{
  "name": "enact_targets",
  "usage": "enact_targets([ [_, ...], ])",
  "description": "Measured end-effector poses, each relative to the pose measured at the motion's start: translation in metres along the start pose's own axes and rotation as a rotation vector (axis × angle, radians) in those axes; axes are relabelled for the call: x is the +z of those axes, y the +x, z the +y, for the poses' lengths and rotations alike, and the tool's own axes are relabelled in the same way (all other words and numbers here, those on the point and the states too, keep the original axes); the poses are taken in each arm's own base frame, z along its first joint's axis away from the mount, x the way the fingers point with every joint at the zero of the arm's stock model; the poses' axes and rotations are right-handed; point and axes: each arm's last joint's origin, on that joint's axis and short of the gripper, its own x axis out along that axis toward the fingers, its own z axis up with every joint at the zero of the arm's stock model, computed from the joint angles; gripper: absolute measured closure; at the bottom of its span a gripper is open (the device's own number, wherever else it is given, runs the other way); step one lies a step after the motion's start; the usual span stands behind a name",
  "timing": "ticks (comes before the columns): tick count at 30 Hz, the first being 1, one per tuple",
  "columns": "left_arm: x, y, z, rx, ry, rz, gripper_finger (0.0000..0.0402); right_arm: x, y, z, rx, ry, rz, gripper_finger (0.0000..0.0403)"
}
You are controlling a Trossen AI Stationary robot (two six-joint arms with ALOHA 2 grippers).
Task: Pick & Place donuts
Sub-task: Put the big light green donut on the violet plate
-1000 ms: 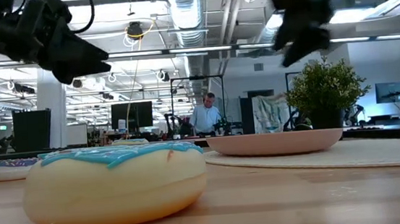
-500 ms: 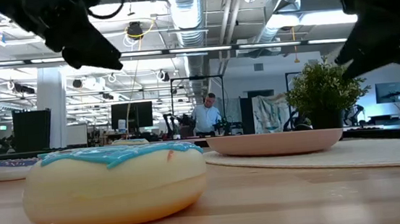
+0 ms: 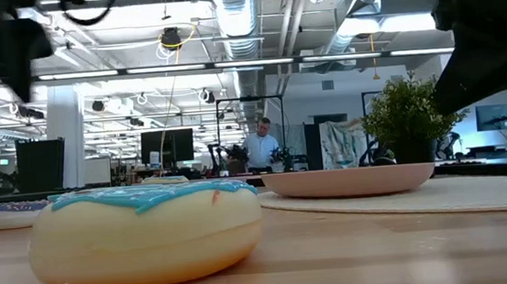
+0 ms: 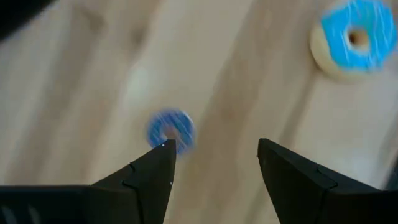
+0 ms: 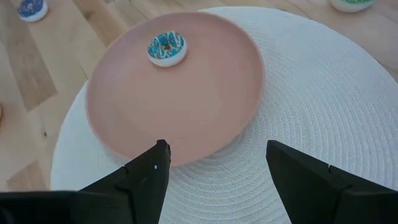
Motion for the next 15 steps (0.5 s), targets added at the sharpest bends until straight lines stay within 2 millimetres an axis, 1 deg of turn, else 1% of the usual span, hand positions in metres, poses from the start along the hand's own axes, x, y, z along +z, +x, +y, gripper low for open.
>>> enact_targets([
  [3,-0.019,0.006,-0.014,-0.020,-0.016,0.087,0.0180,0.000,0.001,0.001,-0.002,-0.002,0.002,0.0147],
  [7,-0.044,0.013,-0.029,-0.034,0.039,0.209,0.0180,0.000,0.001,0.001,-0.001,0.000,0.001,0.0147],
  [9,-0.053,0.017,-0.034,-0.030,0.046,0.263,0.0180,0.000,0.001,0.001,0.000,0.002,0.000,0.0147],
  [15,-0.078,0.027,-0.044,0.019,0.080,0.299,0.0180,0.000,0.001,0.001,0.002,0.038,-0.001,0.0147],
])
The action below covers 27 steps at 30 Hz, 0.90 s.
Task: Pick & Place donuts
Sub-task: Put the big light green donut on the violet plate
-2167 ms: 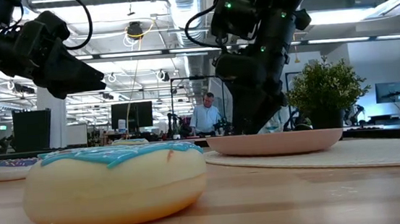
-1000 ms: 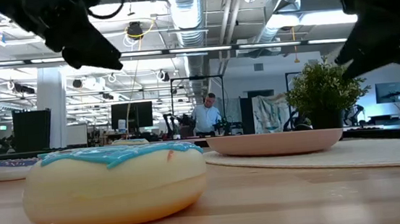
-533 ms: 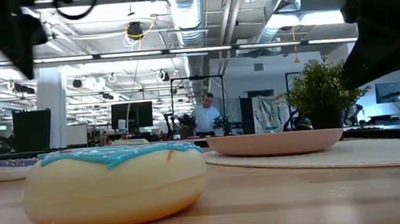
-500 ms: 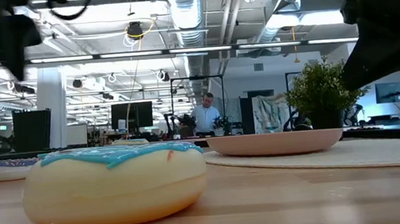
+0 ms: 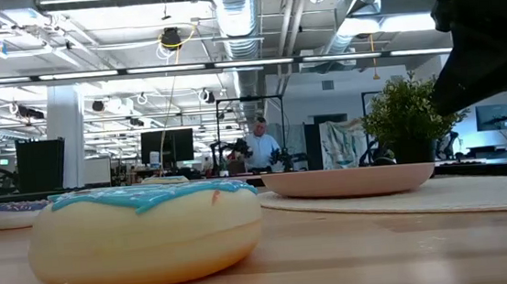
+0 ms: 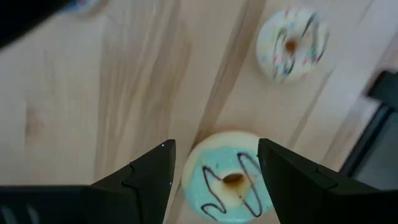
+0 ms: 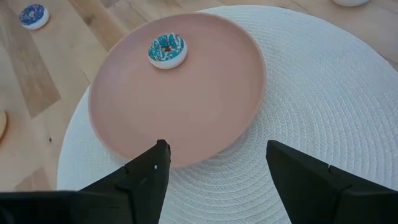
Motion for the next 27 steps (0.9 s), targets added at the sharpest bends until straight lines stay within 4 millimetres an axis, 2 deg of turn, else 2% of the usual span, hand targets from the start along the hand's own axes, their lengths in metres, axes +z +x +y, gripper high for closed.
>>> enact_targets([
  [5,-0.011,0.013,-0.006,0.034,-0.020,0.055,0.0180,0.000,0.000,0.000,0.001,0.025,0.000,0.0147],
  [14,-0.025,0.014,-0.010,0.044,-0.012,0.071,0.0180,0.001,0.000,0.002,0.022,0.044,-0.011,0.0147],
  [20,-0.036,0.015,-0.008,0.078,0.023,0.056,0.0180,0.003,0.000,0.005,0.042,0.060,-0.021,0.0147],
  [27,-0.044,0.031,0.002,0.106,0.044,0.045,0.0180,0.004,0.000,0.007,0.070,0.080,-0.025,0.0147],
])
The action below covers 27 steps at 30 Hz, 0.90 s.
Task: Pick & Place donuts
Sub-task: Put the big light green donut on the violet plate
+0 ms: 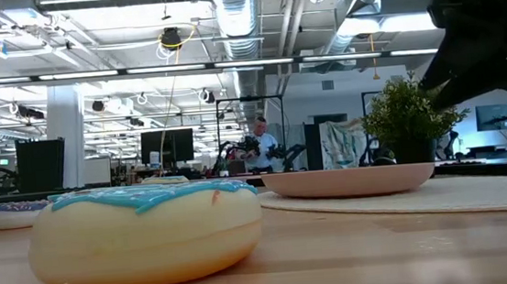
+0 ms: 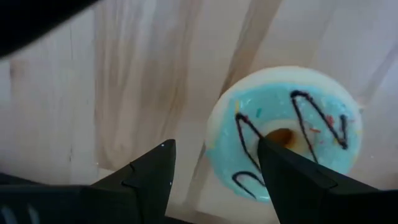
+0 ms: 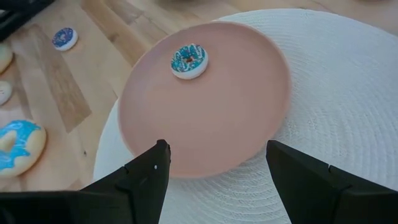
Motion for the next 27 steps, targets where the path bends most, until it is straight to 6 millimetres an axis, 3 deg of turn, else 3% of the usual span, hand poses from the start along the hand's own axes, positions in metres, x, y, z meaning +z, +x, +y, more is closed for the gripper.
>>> enact_targets([
  [9,0.000,0.016,0.003,-0.062,0.036,-0.022,0.0180,0.001,0.000,0.001,0.009,0.007,-0.004,0.0147],
  [19,0.001,0.017,-0.002,-0.110,0.024,-0.034,0.0182,0.001,0.000,0.001,0.009,0.007,-0.003,0.0147],
  [27,0.000,0.017,-0.002,-0.115,0.021,-0.020,0.0244,0.001,0.000,0.001,0.009,-0.002,-0.002,0.0147],
])
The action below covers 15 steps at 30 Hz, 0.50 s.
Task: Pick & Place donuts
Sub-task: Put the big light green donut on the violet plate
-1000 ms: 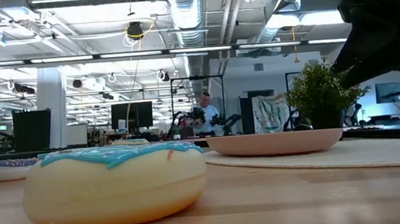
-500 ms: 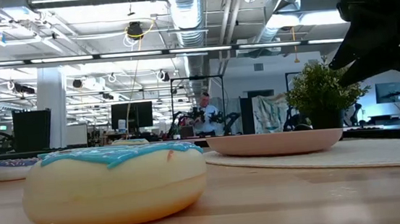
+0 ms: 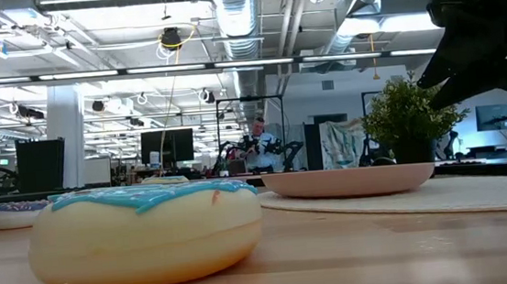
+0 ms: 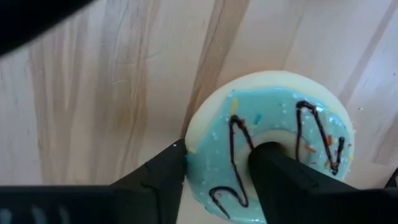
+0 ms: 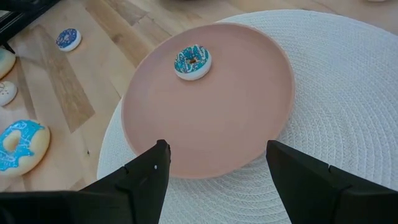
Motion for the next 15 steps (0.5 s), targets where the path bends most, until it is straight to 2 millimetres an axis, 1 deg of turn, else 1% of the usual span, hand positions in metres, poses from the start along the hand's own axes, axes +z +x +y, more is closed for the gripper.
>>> enact_targets([
  [5,0.002,0.000,0.001,-0.004,-0.054,0.017,0.0272,0.000,0.000,0.000,0.000,-0.010,0.000,0.0147],
  [11,0.012,-0.002,0.004,-0.009,-0.096,0.011,0.0275,0.001,0.001,-0.001,-0.005,-0.022,-0.002,0.0147],
  [15,0.020,-0.012,0.008,-0.039,-0.105,-0.003,0.0275,0.001,0.001,-0.001,-0.007,-0.021,-0.004,0.0147],
])
